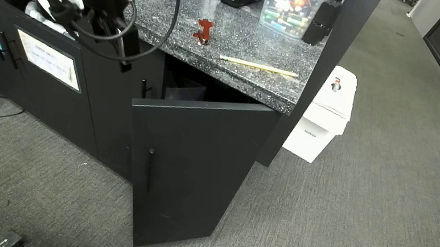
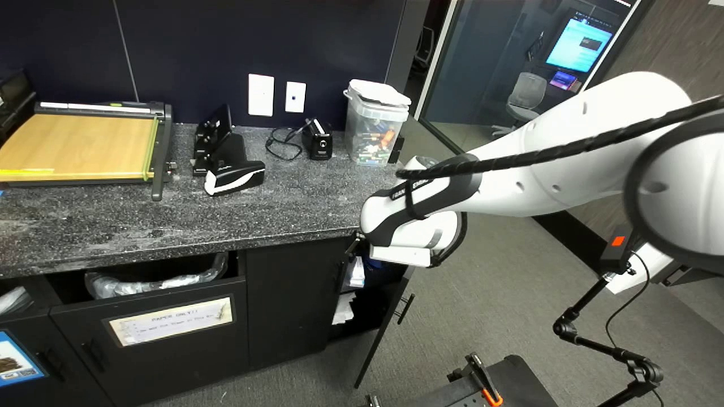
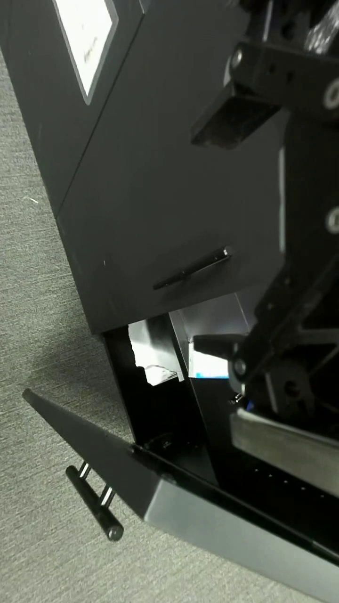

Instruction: Open the right door of the bottom cabinet.

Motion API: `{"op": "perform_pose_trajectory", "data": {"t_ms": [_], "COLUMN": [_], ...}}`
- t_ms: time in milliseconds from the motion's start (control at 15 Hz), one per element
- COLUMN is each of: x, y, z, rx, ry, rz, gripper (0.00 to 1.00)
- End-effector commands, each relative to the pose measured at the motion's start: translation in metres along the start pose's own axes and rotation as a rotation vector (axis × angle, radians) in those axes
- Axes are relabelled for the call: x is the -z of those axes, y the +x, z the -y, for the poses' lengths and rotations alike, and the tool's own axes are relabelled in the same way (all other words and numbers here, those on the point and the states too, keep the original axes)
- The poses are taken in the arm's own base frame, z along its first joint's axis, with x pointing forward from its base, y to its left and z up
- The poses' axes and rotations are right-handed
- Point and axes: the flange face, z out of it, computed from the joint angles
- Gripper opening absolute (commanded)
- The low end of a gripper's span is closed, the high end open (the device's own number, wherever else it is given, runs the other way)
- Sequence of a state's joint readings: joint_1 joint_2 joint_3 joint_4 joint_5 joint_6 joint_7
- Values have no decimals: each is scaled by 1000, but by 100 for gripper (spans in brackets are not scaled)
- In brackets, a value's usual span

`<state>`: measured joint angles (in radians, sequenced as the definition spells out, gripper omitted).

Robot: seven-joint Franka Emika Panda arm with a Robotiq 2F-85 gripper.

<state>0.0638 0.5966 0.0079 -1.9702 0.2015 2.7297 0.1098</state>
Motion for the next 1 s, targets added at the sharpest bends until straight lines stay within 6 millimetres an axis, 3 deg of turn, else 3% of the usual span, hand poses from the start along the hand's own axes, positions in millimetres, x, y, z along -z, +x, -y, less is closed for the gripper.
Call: {"op": "perform_pose_trajectory", "data": {"t_ms": [0,400,600,933], "x": [-68,-162,-185,-197], "y": [21,6,13,38], "z": [7,13,32,56], "rx": [4,69,119,168], "ry": [-45,-159,-216,-290], "rz": [-23,-26,-86,-202], "gripper": [100,100,100,100]}}
